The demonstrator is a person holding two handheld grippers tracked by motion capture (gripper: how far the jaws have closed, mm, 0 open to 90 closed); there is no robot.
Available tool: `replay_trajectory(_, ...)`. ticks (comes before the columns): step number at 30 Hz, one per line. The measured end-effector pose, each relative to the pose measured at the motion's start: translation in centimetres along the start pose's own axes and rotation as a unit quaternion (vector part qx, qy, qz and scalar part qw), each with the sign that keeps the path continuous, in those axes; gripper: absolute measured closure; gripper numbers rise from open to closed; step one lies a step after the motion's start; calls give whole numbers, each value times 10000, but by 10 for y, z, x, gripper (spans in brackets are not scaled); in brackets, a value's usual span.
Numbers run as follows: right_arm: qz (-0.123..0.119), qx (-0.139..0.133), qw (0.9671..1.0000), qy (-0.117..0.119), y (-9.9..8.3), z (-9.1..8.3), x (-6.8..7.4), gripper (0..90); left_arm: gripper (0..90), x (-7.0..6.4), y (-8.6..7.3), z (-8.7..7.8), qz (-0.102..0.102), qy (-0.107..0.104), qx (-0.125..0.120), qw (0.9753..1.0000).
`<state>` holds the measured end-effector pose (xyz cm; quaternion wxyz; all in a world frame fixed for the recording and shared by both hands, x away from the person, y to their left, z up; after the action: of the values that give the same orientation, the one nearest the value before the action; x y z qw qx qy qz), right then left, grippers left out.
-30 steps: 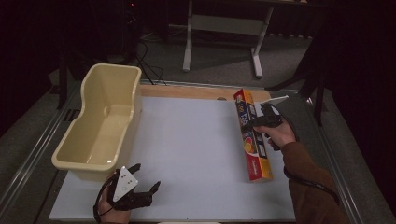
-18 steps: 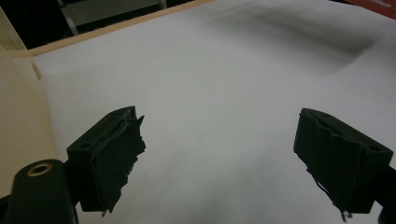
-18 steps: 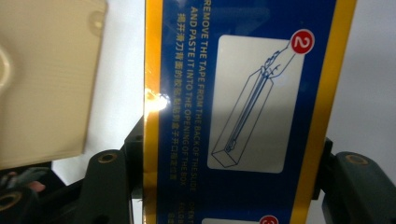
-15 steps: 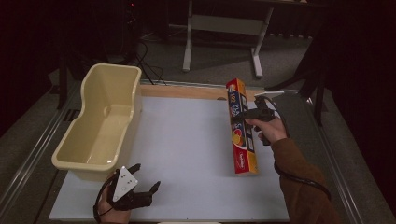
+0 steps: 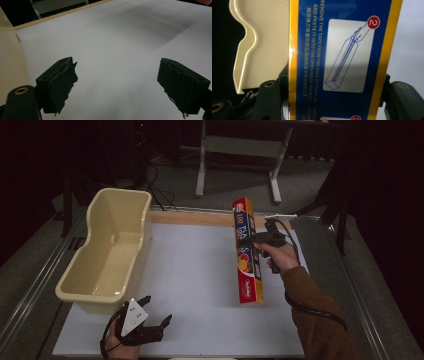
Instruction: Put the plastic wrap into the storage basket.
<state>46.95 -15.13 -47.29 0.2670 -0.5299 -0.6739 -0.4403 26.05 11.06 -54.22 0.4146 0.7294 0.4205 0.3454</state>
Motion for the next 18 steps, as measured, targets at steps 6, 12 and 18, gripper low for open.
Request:
replay_trajectory(6,-72,8,9999,116,-2,6,9,400,145,-1,1,-1,8,-5,-19,10000)
replay_trajectory(12,-46,-51,9992,402,-1,18,25,400,145,-1,1,-1,-2,2,-19,10000)
replay_trajectory(18,11,-124,9985,542,2,28,34,400,145,-1,1,-2,7,-1,-30,10000)
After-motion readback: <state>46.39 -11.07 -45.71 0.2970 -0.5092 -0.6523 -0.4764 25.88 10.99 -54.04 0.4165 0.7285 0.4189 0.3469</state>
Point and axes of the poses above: each handheld gripper's, and its own axes: z roughly forward along the jaws, y roughly out of its top, x roughly to its left, the point moved 10 cm from there along z, roughly forward along the jaws, and after that the axes turned 12 degrees about y, right-handed, at the moved point
